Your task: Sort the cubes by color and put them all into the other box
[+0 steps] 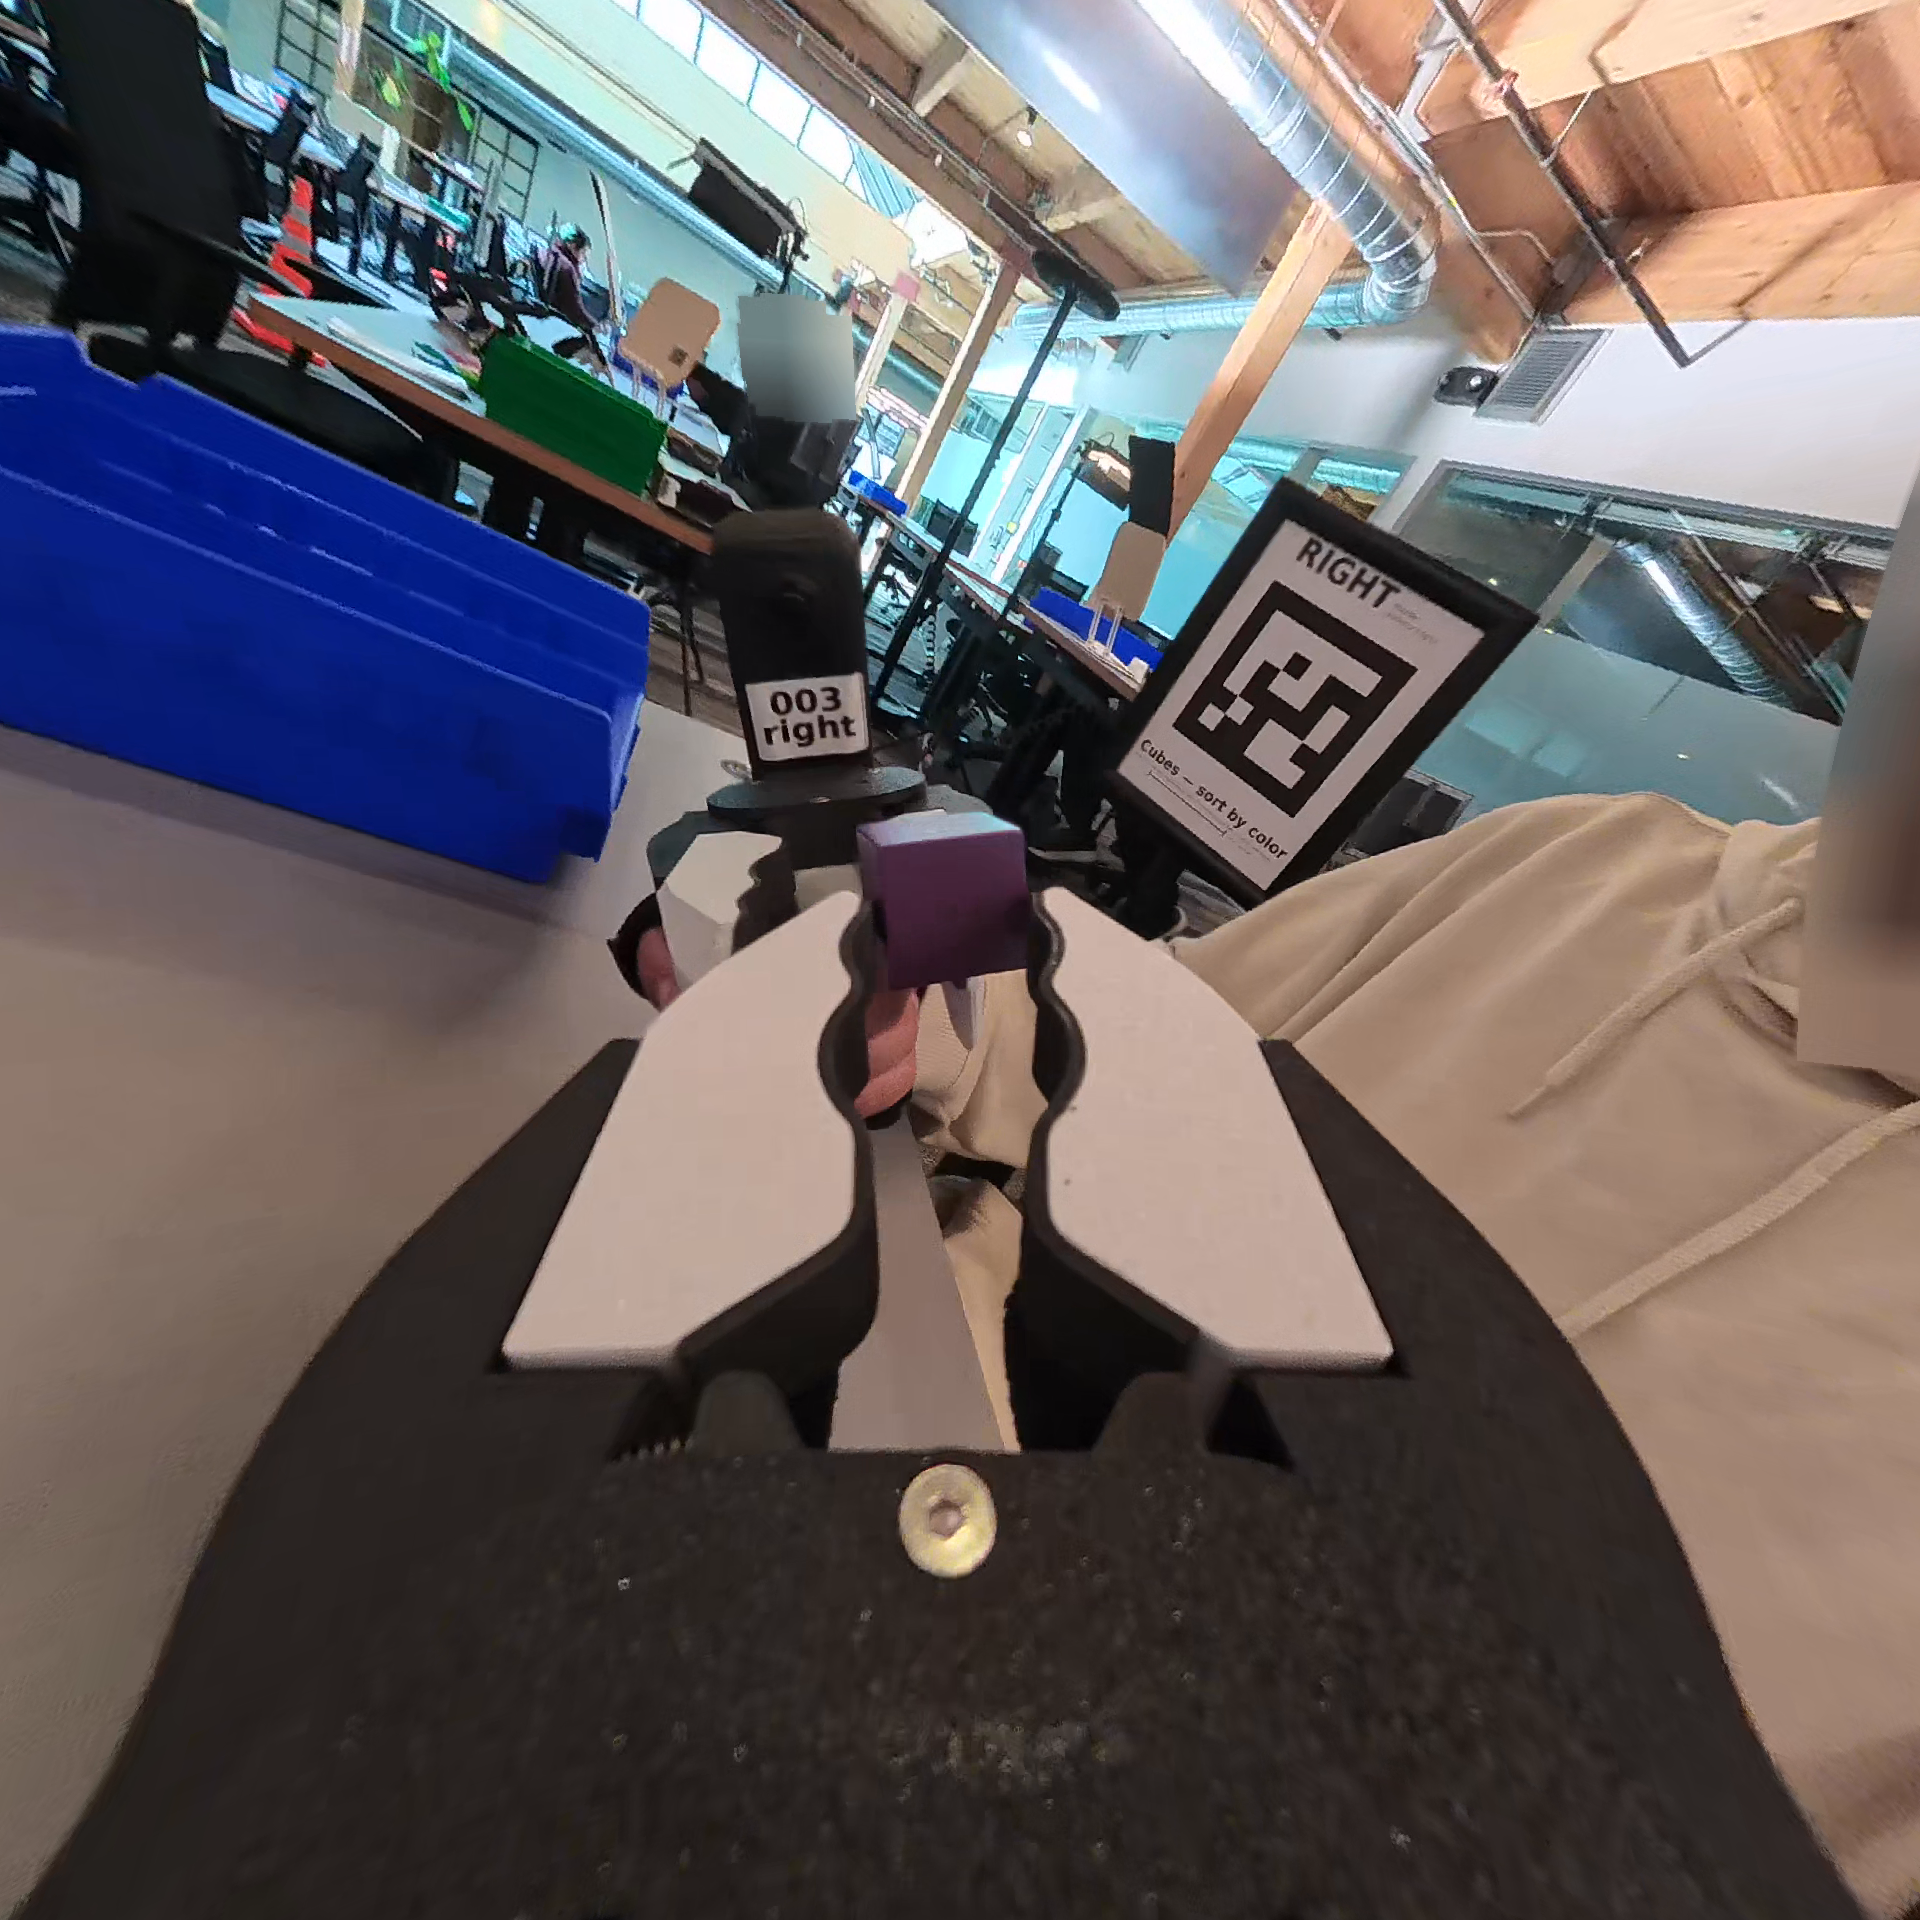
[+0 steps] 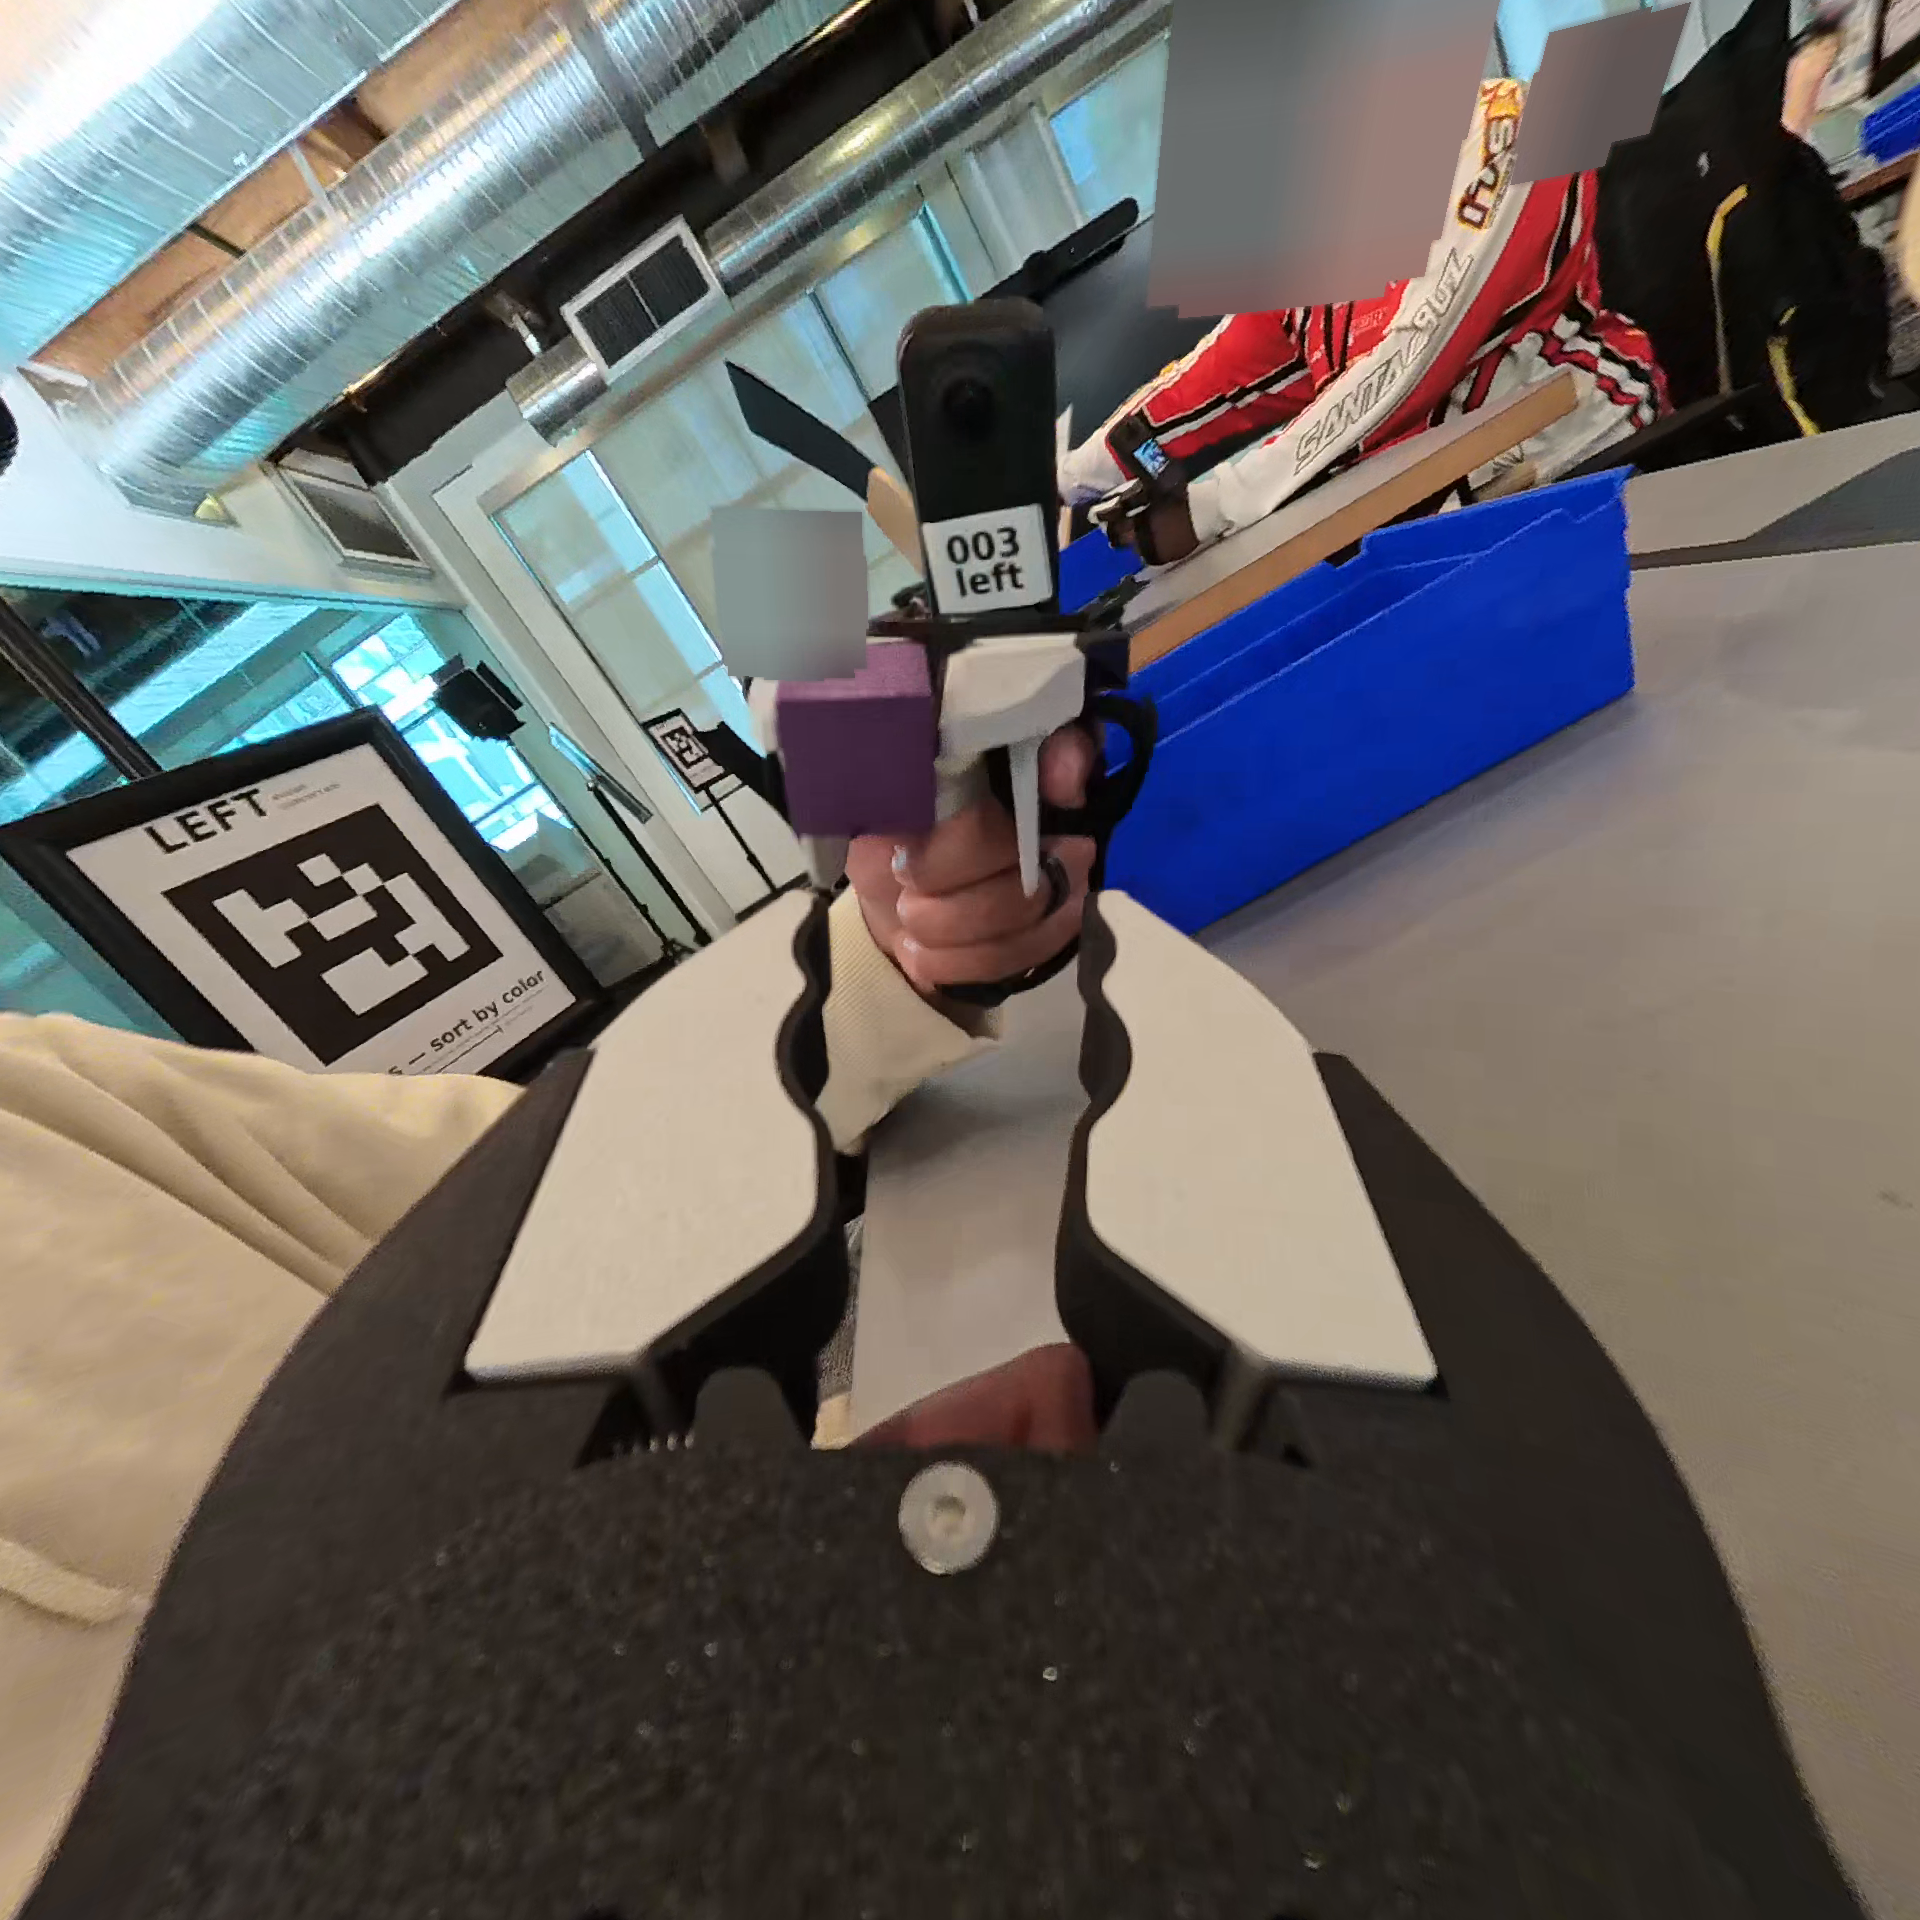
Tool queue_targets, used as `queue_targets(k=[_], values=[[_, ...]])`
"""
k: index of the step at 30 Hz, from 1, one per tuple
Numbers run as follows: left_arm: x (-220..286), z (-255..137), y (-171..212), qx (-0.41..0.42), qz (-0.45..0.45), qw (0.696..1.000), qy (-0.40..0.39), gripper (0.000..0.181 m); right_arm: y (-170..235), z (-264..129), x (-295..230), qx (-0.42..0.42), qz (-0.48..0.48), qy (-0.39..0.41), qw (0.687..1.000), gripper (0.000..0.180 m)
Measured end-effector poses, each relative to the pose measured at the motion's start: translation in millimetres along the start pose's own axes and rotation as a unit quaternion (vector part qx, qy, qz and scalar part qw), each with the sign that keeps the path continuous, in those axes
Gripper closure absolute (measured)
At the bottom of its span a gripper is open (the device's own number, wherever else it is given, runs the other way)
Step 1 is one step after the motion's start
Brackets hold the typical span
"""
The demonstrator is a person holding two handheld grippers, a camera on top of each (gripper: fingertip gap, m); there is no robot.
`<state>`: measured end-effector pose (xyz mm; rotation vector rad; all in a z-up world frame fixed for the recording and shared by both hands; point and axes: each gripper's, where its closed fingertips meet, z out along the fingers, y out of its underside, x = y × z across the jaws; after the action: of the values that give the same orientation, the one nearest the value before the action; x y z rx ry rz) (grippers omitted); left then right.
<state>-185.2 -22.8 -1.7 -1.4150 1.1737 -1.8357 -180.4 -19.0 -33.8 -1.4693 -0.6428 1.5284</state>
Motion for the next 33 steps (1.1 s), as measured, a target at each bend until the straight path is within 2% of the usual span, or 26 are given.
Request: queue_targets(k=[11, 14, 17, 18, 20, 22, 23, 25, 26, 27, 30, 33], values=[[-26, 16, 30, -0.044, -0.011, 0.998, -0.032, 0.154, 4, -6, 4, 0.002, 0.025, -0.014, 1.000, 0.134], [-24, 16, 30, -0.041, -0.007, 0.999, -0.033, 0.154, 5, -7, 7, 0.002, 0.012, -0.001, 1.000, 0.149], [-26, 13, 33, -0.048, -0.006, 0.997, -0.057, 0.154, 7, -7, 9, -0.006, 0.002, 0.007, 1.000, 0.152], [-25, 11, 34, -0.049, -0.006, 0.996, -0.069, 0.149, 7, -7, 9, -0.007, -0.003, 0.010, 1.000, 0.152], [-25, 2, 37, -0.048, 0.007, 0.991, -0.128, 0.117, 6, -11, 9, 0.002, -0.014, 0.023, 1.000, 0.152], [-36, -20, 40, -0.045, 0.057, 0.962, -0.263, 0.105, 4, -17, 11, 0.006, -0.030, 0.043, 0.999, 0.152], [-46, -40, 41, -0.040, 0.085, 0.927, -0.362, 0.096, 3, -21, 13, 0.009, -0.039, 0.056, 0.998, 0.152], [-59, -98, 47, -0.023, 0.114, 0.820, -0.561, 0.101, 2, -29, 17, 0.017, -0.049, 0.075, 0.996, 0.152], [-57, -124, 54, -0.010, 0.112, 0.767, -0.632, 0.107, 2, -33, 21, 0.020, -0.056, 0.089, 0.994, 0.152], [-52, -138, 60, 0.004, 0.113, 0.741, -0.662, 0.107, 3, -37, 27, 0.024, -0.064, 0.108, 0.992, 0.152], [-43, -149, 70, 0.012, 0.119, 0.726, -0.677, 0.109, 7, -45, 46, 0.021, -0.065, 0.159, 0.985, 0.152], [-39, -148, 65, 0.016, 0.127, 0.733, -0.669, 0.110, 8, -45, 50, 0.015, -0.074, 0.180, 0.981, 0.152]])
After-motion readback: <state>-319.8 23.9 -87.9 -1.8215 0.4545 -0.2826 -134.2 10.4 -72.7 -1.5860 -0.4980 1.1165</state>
